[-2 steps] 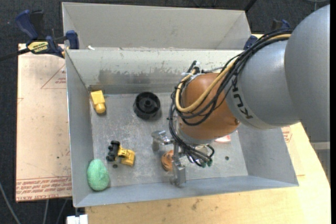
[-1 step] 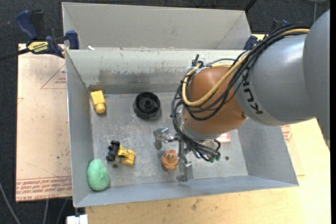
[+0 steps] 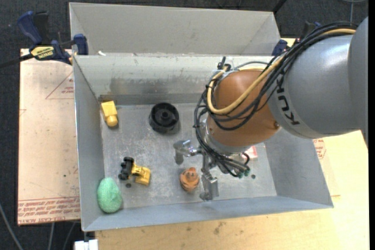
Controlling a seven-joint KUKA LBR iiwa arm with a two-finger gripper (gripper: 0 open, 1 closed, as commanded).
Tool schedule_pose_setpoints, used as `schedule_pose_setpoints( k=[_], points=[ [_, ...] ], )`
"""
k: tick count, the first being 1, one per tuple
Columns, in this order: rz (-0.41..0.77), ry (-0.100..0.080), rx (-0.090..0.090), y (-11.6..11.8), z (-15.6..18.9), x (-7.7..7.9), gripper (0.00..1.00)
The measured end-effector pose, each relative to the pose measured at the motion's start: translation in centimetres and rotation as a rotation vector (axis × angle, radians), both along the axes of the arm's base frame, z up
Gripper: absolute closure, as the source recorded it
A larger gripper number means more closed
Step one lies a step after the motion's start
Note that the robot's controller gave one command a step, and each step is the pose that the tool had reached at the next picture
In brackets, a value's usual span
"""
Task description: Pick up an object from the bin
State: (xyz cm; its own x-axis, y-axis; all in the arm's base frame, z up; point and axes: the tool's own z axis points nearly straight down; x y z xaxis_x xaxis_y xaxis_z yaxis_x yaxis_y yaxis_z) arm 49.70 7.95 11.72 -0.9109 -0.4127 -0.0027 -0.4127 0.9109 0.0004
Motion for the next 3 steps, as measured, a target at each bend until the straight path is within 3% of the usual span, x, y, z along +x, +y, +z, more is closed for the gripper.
schedule_pose_setpoints(
  k=[1, 2, 3],
  points=[
    [0.267, 0.000, -0.001, -0.69, -3.88, -0.20, 0.00],
    [0.180, 0.002, 0.001, -1.12, -4.74, -0.25, 1.00],
    [0.180, 0.002, 0.001, -1.12, -4.74, -0.25, 1.00]
  ],
)
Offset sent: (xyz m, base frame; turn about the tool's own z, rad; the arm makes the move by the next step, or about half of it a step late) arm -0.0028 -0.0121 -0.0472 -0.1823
